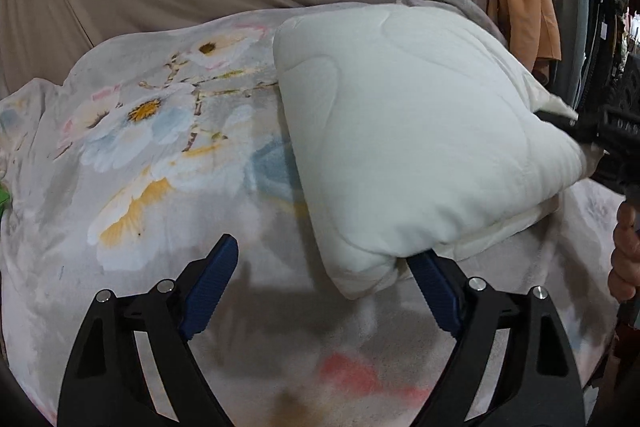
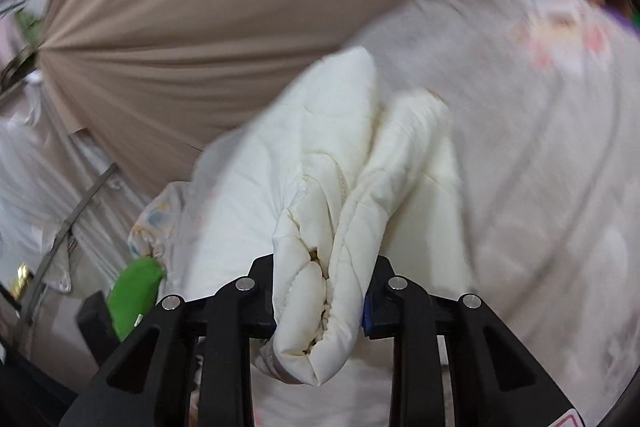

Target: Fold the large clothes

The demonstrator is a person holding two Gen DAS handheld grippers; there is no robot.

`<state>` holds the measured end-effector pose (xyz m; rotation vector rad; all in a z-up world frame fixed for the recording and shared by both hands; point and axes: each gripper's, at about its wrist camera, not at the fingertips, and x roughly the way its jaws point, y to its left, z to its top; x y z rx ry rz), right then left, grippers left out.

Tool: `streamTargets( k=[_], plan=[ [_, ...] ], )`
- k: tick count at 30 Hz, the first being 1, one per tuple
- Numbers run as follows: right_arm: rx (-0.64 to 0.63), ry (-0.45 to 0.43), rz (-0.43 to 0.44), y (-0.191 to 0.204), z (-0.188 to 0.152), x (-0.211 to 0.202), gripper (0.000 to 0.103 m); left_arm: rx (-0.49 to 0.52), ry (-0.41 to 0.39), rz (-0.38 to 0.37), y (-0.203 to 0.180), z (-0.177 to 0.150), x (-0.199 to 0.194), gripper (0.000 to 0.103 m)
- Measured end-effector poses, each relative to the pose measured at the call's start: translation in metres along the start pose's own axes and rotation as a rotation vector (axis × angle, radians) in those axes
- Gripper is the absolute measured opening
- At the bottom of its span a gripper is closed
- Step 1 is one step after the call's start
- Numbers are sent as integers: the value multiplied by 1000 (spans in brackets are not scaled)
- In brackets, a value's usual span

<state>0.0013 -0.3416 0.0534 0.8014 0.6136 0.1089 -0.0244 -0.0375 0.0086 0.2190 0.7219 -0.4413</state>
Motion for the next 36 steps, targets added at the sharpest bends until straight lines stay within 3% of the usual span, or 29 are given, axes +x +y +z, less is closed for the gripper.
streamTargets(
  k=[2,5,8,11,12,14,19,22,24,32,33,35,36],
  plan=[
    [76,52,26,-35,-10,16,29,-13,16,-21,-2,-1,3,78],
    [141,60,91,-56,-16,19,28,-45,10,-91,3,2,-13,76],
    [108,58,90,-49,-15,15,35,-11,-91,-98,4,9,-53,77],
    [68,40,80,-34,-16,3,51,-8,-211,-105,3,27,-92,84],
    [53,26,65,-29,-17,-2,58,-2,-245,-117,1,37,-98,87],
    [29,-3,26,-24,-18,-12,61,26,-274,-116,-9,57,-94,89],
    [45,-103,-31,-20,-12,-50,61,68,-168,-105,-42,88,-28,86],
    [13,-158,-63,-5,2,-66,66,75,-108,-110,-57,83,2,84],
    [-14,-166,-77,7,13,-66,70,64,-115,-86,-61,77,10,85],
    [5,-51,-125,25,46,1,72,54,-123,-51,-67,73,14,87],
    [9,-29,-117,24,46,10,70,53,-122,-51,-67,73,14,87],
    [7,-33,-83,26,42,15,47,50,-122,-50,-67,73,15,87],
    [-7,-45,-75,27,41,14,22,47,-121,-52,-66,73,15,87]
  ],
)
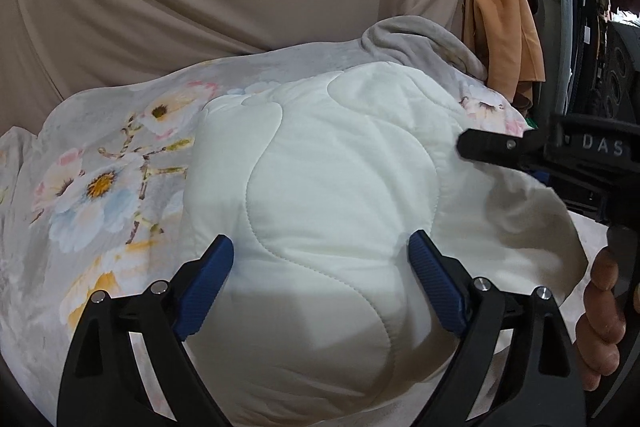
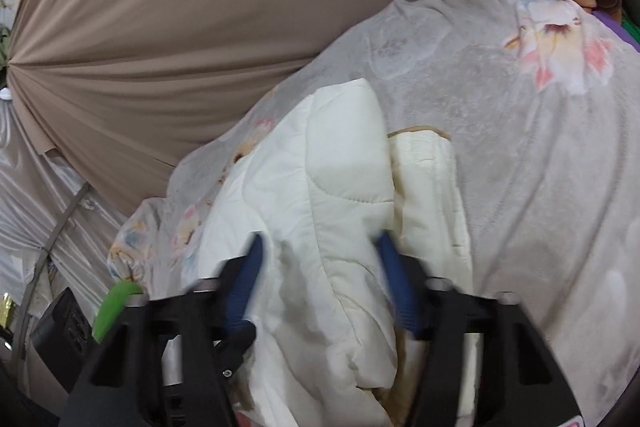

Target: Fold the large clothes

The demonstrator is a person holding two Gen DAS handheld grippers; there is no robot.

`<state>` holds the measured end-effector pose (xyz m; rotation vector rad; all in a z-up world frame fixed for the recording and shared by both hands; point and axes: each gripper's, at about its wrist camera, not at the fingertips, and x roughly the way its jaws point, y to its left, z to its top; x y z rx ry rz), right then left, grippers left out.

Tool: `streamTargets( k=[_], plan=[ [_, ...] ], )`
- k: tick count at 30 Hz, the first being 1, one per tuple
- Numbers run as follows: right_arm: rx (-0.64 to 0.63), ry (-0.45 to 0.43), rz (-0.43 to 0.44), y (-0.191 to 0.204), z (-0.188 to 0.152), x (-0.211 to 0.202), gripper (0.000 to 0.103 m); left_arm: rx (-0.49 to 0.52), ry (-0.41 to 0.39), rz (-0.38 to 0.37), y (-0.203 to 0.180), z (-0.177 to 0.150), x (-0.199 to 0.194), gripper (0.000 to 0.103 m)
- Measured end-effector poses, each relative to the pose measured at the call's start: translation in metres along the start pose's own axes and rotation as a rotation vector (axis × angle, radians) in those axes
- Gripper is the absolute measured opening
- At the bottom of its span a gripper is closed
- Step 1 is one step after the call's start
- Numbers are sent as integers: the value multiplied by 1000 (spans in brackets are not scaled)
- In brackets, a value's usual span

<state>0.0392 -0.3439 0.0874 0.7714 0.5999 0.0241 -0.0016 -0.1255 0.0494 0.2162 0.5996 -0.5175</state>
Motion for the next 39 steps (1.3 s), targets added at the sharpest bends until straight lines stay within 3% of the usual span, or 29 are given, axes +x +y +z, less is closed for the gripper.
streamTargets(
  k=[1,4,8,15,19,23,25,30,32,33,35,36,39],
  plan=[
    [-25,-25,-8,1,-2,-3,15,-2,0,-7,1,0,1,87],
    [-38,-61,-9,-5,-4,-9,10,13,-6,-11,-1,-1,4,89],
    [-25,-22,-63,-24,-9,12,9,54,-18,3,-10,-4,9,90],
    [63,35,-48,-61,-20,39,12,132,-42,34,-25,-11,15,93],
    [1,31,-82,-50,-22,39,14,132,-31,40,-24,-11,14,94],
    [30,26,-40,-47,-20,28,18,46,-40,-17,-1,-5,-11,94],
    [9,24,-28,-37,-17,21,12,-4,-56,-18,16,-1,-25,94],
    [-142,-126,113,19,-2,-40,7,-65,-105,-2,41,11,-48,94],
    [-188,-155,91,25,-2,-52,7,-58,-83,1,40,9,-41,94],
    [-187,-140,31,19,-4,-44,7,-51,-55,2,38,6,-31,94],
    [-129,-23,-109,-13,-15,-4,8,-52,18,-14,36,-3,-6,94],
    [-73,30,-95,-33,-25,16,9,-70,43,-38,37,-9,4,95],
    [8,28,-65,-48,-28,14,10,-97,71,-25,41,-17,15,96]
  ],
)
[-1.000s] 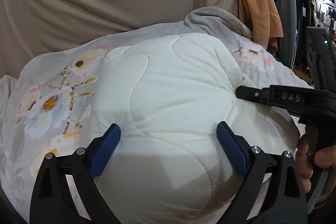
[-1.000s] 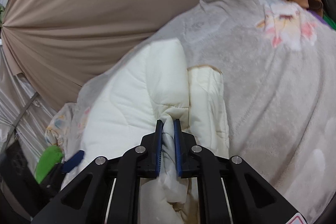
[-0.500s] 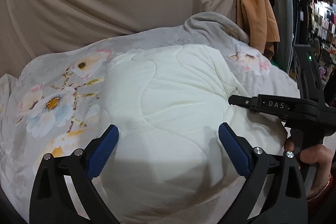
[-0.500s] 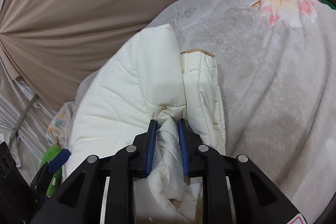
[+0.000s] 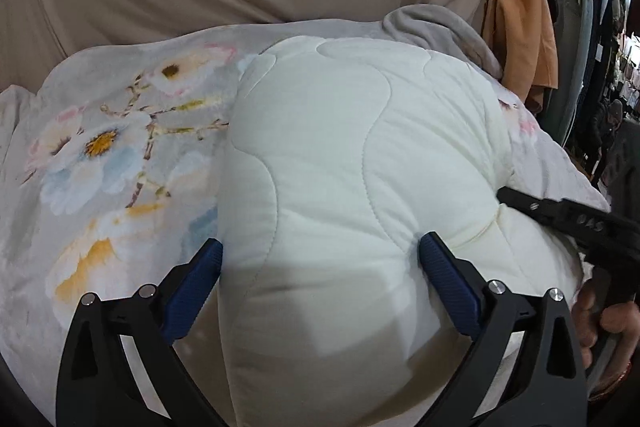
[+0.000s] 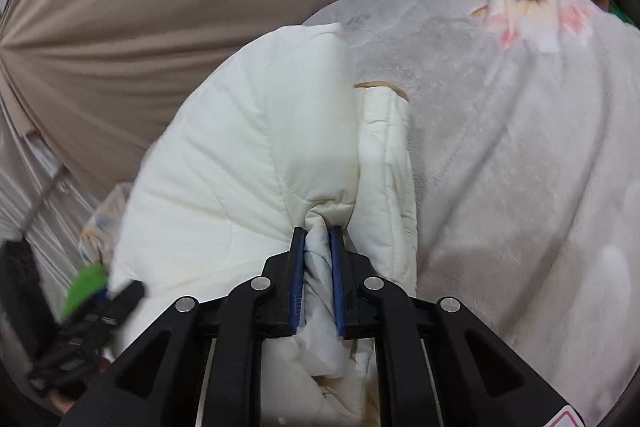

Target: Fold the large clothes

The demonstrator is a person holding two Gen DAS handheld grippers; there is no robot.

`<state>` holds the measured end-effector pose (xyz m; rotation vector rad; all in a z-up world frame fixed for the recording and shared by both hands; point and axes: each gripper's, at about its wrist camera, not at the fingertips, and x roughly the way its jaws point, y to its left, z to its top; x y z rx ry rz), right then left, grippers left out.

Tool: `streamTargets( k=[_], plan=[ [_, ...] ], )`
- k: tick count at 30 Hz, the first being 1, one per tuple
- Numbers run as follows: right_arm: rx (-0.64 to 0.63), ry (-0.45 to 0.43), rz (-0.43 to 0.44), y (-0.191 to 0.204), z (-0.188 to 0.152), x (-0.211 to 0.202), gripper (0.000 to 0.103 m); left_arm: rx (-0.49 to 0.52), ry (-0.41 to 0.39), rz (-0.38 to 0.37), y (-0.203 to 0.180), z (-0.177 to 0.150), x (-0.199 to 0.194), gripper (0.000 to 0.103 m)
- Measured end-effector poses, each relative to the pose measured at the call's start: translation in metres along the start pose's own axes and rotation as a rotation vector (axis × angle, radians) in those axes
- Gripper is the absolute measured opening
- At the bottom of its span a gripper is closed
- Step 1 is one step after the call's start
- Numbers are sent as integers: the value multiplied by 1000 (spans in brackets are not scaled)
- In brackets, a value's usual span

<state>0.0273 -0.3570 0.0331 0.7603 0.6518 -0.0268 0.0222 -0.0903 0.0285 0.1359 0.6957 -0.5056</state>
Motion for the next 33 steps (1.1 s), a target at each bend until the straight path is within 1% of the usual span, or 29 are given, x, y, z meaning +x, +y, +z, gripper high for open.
streamTargets(
  k=[1,3,4,6,8,9,10,11,12,13,15,16,18,20,21,23,24,26,28,30,32,33],
  plan=[
    [-2,-9,-14,5,4,-8,14,-8,4,-7,2,0,0,96],
    [-37,-48,-62,20,7,-28,16,-23,5,-14,5,1,-2,96],
    [-69,-79,-62,32,7,-41,18,-27,6,-16,6,1,-2,96],
    [-109,-115,-27,48,0,-60,18,-32,4,-12,5,1,-3,96],
    [-162,-115,6,63,-13,-69,18,-24,-3,0,3,0,-3,96],
    [-197,-98,5,70,-22,-68,18,-18,-8,8,2,0,-3,96],
    [-220,-76,-18,73,-28,-63,18,-11,-12,14,0,-1,-4,96],
    [-240,-51,-65,71,-36,-55,14,-7,-11,12,0,-1,-5,96],
    [-247,-32,-116,66,-42,-46,8,-3,-9,7,-1,-1,-5,97],
    [-237,-8,-143,56,-47,-34,6,5,-5,6,-3,-1,-5,97],
    [-170,17,-104,39,-51,-27,5,24,-11,29,-6,-4,-5,97],
    [-138,17,-78,35,-49,-32,5,24,-14,37,-7,-5,-6,97],
    [-124,-10,-52,37,-47,-47,6,14,-14,33,-5,-5,-7,97],
    [-145,-29,-56,41,-48,-57,6,9,-14,29,-5,-5,-8,97],
    [-157,-24,-66,40,-50,-56,6,8,-14,28,-5,-6,-8,97],
    [-168,16,-85,36,-57,-42,4,18,-12,34,-8,-7,-7,97],
    [-158,32,-84,31,-60,-34,4,29,-12,43,-10,-9,-7,97],
    [-122,38,-61,27,-60,-34,4,35,-13,44,-11,-10,-11,97],
    [-99,21,-17,28,-56,-48,9,23,-13,14,-7,-8,-18,96],
    [-76,-14,26,29,-48,-67,13,6,-15,-15,-2,-4,-26,96],
    [-60,-60,40,25,-33,-84,21,-6,-21,-33,0,0,-32,96],
    [-47,-92,23,20,-23,-91,36,-12,-26,-39,0,1,-34,96]
  ],
)
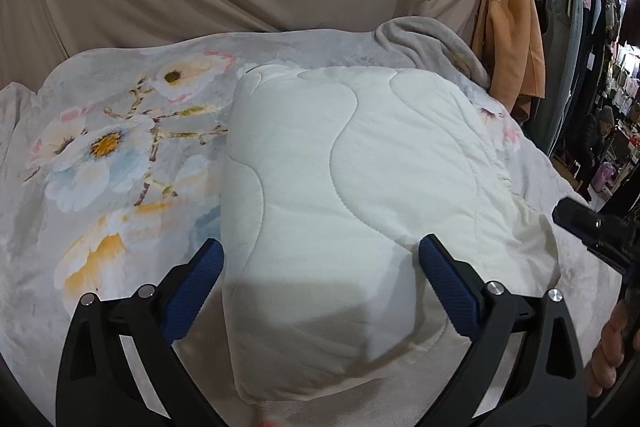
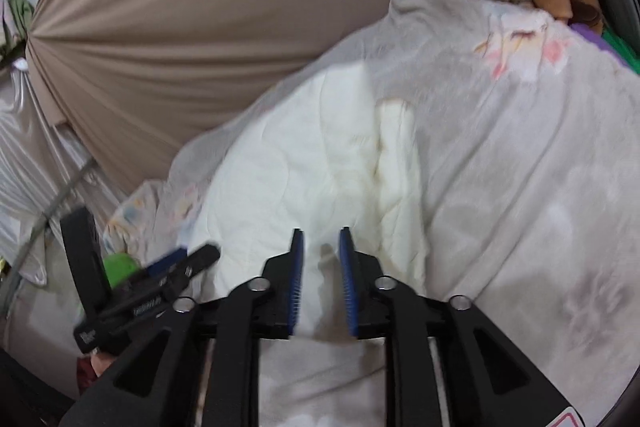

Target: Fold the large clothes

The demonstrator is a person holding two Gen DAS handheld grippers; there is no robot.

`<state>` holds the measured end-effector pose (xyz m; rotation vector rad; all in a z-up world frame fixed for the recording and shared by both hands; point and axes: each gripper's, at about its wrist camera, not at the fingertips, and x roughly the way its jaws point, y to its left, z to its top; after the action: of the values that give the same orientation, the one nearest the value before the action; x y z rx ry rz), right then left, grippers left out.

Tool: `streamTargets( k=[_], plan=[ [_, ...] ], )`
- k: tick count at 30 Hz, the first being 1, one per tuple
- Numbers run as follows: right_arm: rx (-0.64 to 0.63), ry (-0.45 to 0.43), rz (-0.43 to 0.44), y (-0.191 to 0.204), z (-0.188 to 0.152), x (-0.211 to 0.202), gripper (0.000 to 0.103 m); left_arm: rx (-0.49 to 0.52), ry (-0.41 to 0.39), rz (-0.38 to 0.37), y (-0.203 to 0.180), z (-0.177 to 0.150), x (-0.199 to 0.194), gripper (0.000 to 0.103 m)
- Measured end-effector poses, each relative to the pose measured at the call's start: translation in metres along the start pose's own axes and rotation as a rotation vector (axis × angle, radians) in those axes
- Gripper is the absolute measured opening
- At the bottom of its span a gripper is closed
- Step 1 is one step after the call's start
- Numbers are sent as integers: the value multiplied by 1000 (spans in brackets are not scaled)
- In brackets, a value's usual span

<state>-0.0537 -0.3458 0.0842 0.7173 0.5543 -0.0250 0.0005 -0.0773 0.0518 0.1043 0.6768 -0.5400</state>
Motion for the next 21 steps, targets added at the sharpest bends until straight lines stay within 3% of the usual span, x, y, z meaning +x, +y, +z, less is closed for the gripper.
streamTargets(
  k=[1,2,8,12,16,21],
  plan=[
    [12,-27,-33,-6,8,-3,50,-2,-4,-3,-1,1,-1,96],
    [25,-42,-61,-12,15,-2,52,0,-8,-5,-3,2,-2,96],
    [154,66,-63,-52,37,43,54,46,-5,-5,-23,4,2,96],
    [172,168,4,-52,31,78,54,102,-17,61,-33,-4,8,97],
    [139,198,0,-42,30,98,61,113,-23,80,-34,-11,13,98],
    [166,234,69,-53,21,118,67,117,-27,92,-34,-14,19,98]
  ],
)
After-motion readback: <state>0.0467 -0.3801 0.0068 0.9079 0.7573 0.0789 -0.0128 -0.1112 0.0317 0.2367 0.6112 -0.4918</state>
